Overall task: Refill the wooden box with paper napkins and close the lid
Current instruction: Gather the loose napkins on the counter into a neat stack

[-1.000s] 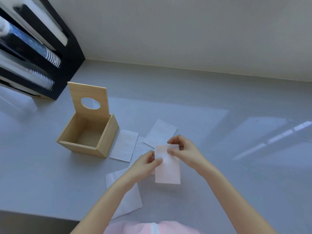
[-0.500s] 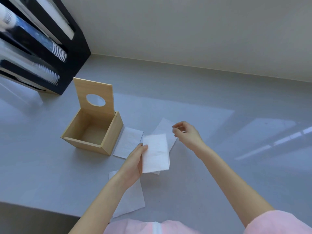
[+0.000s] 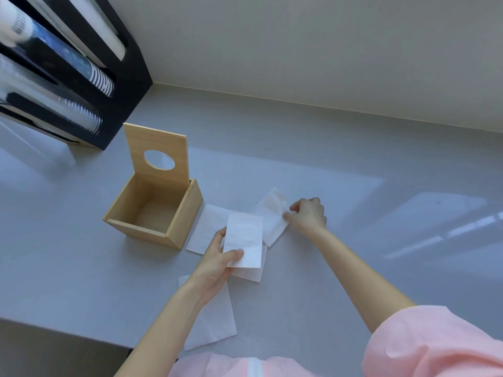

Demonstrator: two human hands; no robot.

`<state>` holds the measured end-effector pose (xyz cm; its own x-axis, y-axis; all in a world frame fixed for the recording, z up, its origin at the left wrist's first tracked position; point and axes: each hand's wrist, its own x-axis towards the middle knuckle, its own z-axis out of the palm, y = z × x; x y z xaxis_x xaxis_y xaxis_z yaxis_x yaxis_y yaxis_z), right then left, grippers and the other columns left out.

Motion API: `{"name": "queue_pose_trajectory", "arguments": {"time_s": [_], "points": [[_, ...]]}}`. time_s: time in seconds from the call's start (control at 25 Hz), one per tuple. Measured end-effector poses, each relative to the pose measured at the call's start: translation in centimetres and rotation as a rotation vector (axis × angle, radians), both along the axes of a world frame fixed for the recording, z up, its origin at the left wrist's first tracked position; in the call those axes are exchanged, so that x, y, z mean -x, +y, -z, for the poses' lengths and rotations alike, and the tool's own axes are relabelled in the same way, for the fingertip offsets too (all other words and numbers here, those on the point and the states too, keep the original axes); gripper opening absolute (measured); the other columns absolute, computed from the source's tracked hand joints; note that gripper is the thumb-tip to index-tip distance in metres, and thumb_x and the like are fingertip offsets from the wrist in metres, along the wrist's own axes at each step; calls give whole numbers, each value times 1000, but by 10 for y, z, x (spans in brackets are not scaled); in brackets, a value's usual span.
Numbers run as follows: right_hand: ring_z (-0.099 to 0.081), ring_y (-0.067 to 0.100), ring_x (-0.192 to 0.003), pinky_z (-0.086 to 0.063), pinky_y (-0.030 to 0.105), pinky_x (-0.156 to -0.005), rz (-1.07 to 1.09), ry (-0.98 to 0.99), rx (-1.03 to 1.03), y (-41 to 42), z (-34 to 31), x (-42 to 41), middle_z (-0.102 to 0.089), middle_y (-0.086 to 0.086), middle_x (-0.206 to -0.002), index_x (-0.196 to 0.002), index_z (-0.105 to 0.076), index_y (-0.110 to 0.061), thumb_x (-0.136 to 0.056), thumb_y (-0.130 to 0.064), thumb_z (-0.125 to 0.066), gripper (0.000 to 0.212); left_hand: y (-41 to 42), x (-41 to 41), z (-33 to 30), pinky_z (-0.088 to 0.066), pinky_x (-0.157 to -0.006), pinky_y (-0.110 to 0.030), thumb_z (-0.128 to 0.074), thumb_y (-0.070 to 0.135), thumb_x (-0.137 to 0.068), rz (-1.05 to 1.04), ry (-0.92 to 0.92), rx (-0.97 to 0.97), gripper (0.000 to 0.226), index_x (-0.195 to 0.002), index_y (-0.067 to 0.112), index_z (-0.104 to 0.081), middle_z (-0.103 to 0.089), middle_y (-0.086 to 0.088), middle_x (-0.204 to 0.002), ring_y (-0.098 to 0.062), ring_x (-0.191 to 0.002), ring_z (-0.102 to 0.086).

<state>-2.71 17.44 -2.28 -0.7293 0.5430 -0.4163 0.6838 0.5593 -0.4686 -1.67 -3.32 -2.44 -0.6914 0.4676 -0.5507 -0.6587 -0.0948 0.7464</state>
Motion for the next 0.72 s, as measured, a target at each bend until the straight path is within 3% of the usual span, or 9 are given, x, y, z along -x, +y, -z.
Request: {"name": "queue_pose_trajectory", "arguments": {"time_s": [0.12, 0.24, 0.28, 0.4, 0.48, 0.56, 0.72], "points": [[-48, 30, -108, -42, 35, -88, 11, 104, 61, 0, 1, -6, -50, 13, -115, -105, -58, -7, -84, -11, -53, 22, -1, 0, -1, -54, -59, -18, -49, -12, -84, 16, 3, 3, 48, -116, 24, -46, -66, -2, -95, -13, -75, -66], [-50, 22, -79, -40, 23, -56, 141, 265, 246, 3, -6, -17, -52, 3, -89, -98, -52, -12, -85, -8, -49, 14, -5, 1, -2, -52, -64, -21, -50, -5, -86, 23, 11, 11, 36, -112, 19, -52, -68, -1, -93, -13, -78, -65], [-51, 20, -77, -42, 24, -57, 190, 305, 319, 4, -9, -21, -52, 3, -91, -101, -51, -13, -85, -8, -49, 17, -5, 0, -2, -52, -66, -22, -50, -1, -87, 21, 7, 3, 30, -110, 18, -56, -69, 1, -93, -12, -80, -65], [-56, 22, -94, -52, 35, -82, 275, 430, 533, 10, -21, -35, -53, 6, -111, -119, -46, -10, -86, -4, -51, 34, -6, -1, -3, -53, -59, -19, -48, 9, -91, 2, -2, -16, 20, -97, 20, -64, -72, 6, -85, -7, -75, -67], [-57, 23, -97, -51, 35, -85, 279, 499, 609, 13, -34, -44, -57, 7, -111, -124, -45, -6, -88, -2, -52, 38, -5, -1, -4, -52, -54, -19, -46, 13, -93, -12, -3, -6, 21, -90, 21, -66, -73, 8, -78, -6, -69, -67], [-61, 20, -91, -49, 34, -85, 196, 518, 663, 14, -48, -52, -64, 5, -102, -122, -50, -4, -89, -2, -52, 33, -5, -1, -5, -53, -58, -21, -46, 13, -93, -5, 0, 1, 21, -91, 19, -66, -73, 7, -79, -7, -72, -67], [-67, 4, -73, -54, 15, -66, -126, 440, 968, -3, -75, -68, -72, -9, -81, -104, -62, -10, -90, -1, -52, 19, 4, -9, -11, -55, -64, -25, -46, 10, -93, 76, 29, 14, 20, -98, 14, -65, -71, 0, -86, -12, -76, -67]]}}
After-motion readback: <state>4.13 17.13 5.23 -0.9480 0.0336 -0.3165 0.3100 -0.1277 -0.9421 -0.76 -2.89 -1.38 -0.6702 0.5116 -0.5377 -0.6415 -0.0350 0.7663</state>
